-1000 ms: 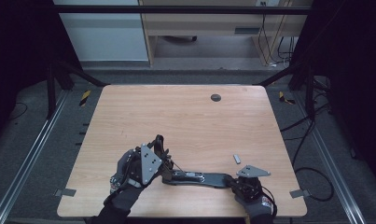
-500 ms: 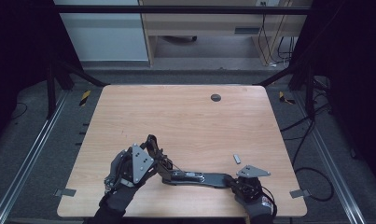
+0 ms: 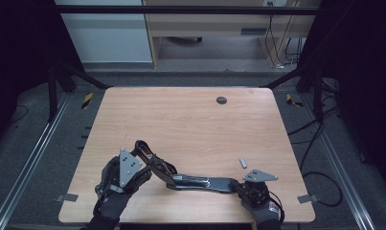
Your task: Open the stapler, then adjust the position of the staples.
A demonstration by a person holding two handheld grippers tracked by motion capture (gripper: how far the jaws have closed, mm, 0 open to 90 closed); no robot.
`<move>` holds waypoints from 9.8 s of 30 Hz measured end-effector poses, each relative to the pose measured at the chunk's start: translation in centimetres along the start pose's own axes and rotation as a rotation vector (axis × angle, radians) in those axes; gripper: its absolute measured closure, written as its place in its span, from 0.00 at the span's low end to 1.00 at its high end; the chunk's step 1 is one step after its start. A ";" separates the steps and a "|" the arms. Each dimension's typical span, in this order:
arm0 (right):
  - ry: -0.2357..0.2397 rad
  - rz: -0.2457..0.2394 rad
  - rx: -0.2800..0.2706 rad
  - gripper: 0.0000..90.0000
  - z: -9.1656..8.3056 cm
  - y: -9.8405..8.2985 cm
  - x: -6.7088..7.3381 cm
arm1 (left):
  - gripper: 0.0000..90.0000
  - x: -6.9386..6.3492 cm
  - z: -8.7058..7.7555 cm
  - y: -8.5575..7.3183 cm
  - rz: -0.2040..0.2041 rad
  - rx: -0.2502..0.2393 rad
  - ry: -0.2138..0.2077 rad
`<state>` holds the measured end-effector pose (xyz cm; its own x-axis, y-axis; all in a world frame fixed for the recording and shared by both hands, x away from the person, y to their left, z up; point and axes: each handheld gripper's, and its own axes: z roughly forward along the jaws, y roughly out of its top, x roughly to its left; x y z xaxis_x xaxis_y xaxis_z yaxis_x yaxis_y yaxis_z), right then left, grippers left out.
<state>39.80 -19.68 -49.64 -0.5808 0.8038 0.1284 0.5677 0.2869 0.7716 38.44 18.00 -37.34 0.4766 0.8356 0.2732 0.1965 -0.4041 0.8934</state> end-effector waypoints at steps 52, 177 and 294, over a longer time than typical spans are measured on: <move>0.007 0.003 -0.002 1.00 0.1 0.1 -0.1 | 0.44 1.9 -0.7 -2.3 -0.059 0.041 0.031; -0.264 -0.013 0.213 0.79 3.1 7.1 -6.2 | 0.44 4.5 1.2 -11.2 -0.068 0.308 0.007; -0.104 -0.137 0.273 0.83 -1.9 3.5 -6.1 | 0.44 4.9 0.9 -11.2 -0.083 0.313 0.020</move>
<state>44.26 -24.58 -46.56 -0.6080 0.7929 -0.0401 0.6320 0.5139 0.5801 39.33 26.28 -46.36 0.4316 0.8763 0.2138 0.4891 -0.4266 0.7608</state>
